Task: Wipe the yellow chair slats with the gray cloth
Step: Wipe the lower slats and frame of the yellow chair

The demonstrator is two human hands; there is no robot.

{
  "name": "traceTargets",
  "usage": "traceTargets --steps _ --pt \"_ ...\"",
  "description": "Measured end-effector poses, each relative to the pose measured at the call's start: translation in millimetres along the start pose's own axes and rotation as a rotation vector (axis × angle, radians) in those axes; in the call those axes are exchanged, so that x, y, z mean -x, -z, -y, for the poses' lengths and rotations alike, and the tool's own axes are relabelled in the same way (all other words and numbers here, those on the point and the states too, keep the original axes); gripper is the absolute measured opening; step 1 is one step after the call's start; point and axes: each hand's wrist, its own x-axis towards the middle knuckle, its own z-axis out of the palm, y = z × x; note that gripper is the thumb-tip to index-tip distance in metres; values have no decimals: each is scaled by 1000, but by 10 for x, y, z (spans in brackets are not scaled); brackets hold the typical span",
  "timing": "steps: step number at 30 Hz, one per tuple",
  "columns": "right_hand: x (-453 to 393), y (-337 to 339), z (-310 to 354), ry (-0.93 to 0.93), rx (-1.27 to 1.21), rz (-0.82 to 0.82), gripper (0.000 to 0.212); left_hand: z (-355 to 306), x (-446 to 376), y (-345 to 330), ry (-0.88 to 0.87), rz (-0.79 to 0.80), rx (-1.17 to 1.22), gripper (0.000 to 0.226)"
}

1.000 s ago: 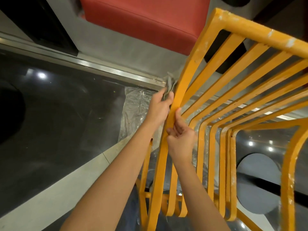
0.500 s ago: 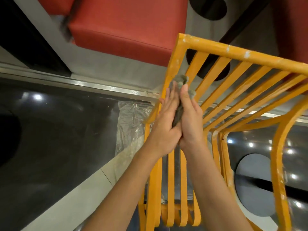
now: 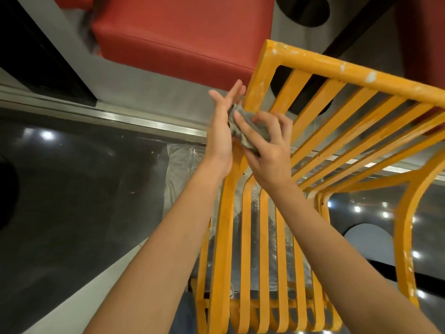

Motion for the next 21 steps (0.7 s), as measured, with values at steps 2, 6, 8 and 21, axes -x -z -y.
traceTargets --steps 2,6,8,21 --pt "-11 -18 -96 55 41 -27 36 24 -14 11 27 10 55 73" --pt "-385 36 -138 37 66 -225 28 22 -29 34 37 65 76 81" --pt "-371 3 -68 24 65 -274 27 16 -41 43 45 78 116 82" --pt "-195 95 32 -96 -113 -162 47 95 -56 45 37 63 143 83"
